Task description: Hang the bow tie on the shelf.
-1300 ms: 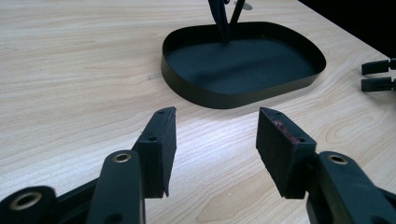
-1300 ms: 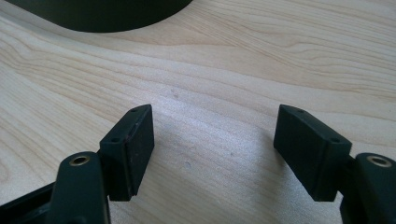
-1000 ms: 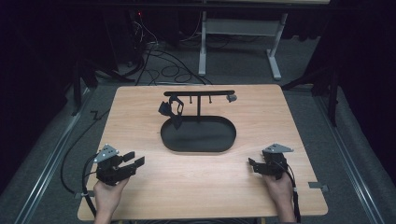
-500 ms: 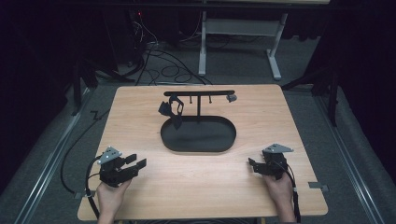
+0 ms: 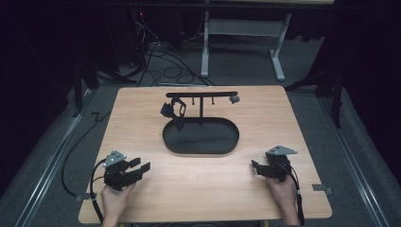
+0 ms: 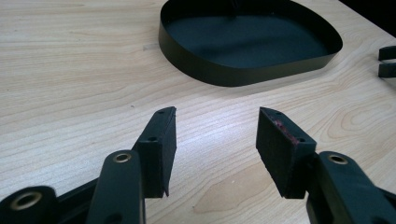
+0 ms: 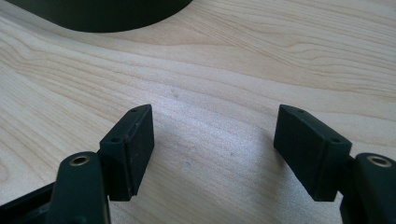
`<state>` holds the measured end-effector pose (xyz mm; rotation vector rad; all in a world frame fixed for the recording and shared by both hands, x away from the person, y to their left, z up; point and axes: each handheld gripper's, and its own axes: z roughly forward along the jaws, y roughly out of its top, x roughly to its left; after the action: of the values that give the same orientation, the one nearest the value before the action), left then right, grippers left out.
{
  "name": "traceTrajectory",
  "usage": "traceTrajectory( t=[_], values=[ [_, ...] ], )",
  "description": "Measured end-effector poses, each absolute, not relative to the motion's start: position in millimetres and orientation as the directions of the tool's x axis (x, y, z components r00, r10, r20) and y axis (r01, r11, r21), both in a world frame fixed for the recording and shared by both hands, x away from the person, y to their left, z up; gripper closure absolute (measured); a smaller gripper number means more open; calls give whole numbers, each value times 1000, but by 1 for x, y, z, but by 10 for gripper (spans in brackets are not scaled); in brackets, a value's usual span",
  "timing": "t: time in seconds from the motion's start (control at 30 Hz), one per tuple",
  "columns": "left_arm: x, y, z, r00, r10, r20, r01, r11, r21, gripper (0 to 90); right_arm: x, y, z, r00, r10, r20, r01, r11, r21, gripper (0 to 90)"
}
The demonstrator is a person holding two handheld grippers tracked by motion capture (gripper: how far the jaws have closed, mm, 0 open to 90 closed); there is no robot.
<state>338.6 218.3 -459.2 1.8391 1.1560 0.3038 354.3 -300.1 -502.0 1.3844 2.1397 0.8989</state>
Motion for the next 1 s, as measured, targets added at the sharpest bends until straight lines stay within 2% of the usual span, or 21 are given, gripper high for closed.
traceTrajectory(
  t=[0.47, 1.0],
  values=[
    [340, 213, -468, 534, 804, -263, 603, -144, 785, 483, 354, -300, -502, -405, 914, -12, 631, 289, 720, 301],
    [345, 201, -483, 523, 829, -198, 603, -195, 774, 477, 354, -300, -502, -405, 914, -11, 632, 289, 719, 301]
  ],
)
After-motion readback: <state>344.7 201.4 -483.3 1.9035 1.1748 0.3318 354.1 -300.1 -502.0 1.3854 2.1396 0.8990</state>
